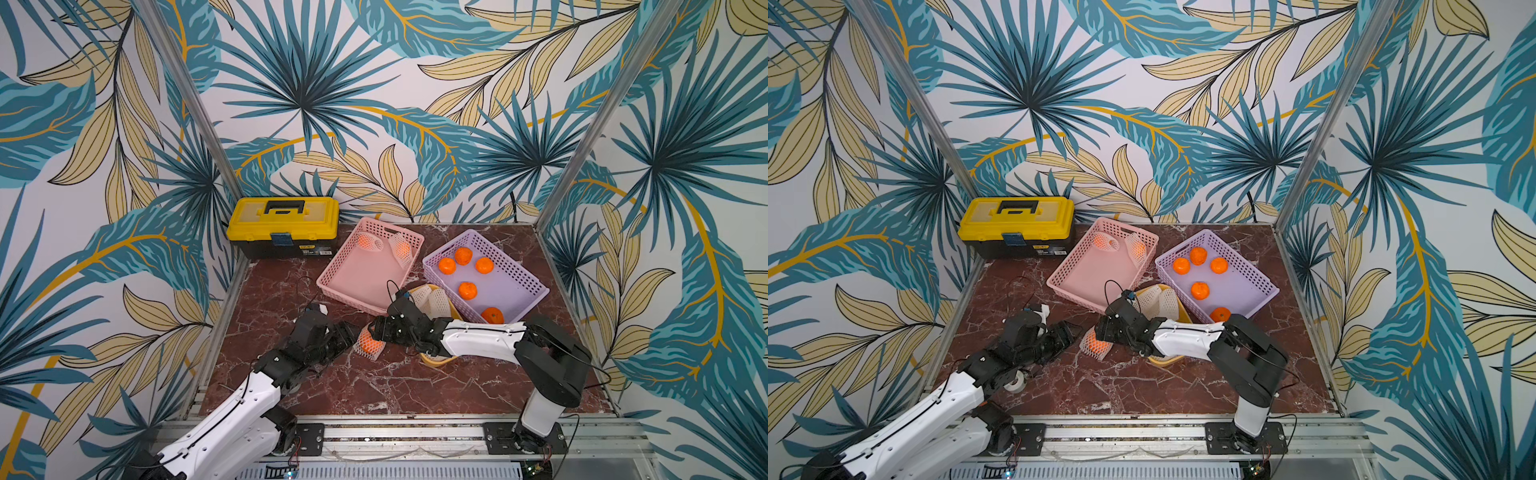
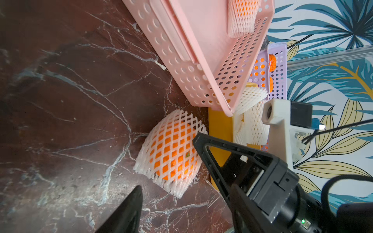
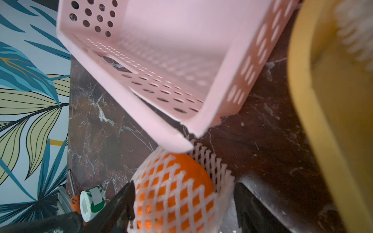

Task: Remove foam nets from oranges
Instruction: Remove the foam net from the orange.

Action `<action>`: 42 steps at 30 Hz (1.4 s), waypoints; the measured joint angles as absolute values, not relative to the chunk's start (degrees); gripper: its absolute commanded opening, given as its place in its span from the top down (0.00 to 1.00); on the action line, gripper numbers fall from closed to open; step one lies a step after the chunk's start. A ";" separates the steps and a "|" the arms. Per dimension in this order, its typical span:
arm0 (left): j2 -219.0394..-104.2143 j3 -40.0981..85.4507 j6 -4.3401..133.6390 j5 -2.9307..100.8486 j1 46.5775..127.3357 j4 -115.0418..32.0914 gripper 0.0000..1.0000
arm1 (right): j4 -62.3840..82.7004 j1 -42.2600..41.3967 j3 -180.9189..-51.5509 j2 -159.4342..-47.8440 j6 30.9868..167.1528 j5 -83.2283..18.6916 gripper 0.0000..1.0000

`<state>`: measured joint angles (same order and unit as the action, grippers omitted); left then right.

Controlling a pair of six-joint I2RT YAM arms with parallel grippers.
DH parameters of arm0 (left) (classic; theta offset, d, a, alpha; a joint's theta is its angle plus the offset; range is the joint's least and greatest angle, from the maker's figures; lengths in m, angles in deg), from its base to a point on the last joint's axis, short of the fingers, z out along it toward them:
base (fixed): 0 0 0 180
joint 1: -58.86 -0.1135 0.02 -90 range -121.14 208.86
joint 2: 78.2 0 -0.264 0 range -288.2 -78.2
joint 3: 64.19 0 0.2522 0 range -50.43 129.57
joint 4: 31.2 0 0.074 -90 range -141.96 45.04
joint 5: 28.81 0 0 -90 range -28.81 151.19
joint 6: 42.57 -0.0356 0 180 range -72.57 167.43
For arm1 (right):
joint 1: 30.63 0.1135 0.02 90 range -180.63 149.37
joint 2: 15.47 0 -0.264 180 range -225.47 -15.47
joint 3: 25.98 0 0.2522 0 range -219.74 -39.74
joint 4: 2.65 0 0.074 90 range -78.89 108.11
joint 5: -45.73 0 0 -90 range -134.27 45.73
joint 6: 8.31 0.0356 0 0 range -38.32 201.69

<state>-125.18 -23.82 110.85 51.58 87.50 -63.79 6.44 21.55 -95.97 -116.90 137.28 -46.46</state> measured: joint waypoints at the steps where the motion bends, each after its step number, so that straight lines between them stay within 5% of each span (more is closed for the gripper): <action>1: -125.18 -23.80 110.80 51.58 87.44 -63.79 0.28 | 6.42 21.55 -96.34 -117.27 137.56 -46.75 0.30; 18: -126.58 -23.80 109.32 47.15 83.39 -64.27 0.27 | -3.39 22.38 -95.49 -118.83 135.99 -46.99 0.88; 42: -119.21 -34.70 111.55 39.87 83.13 -63.59 0.33 | -22.47 27.54 -89.83 -114.50 114.50 -50.07 1.00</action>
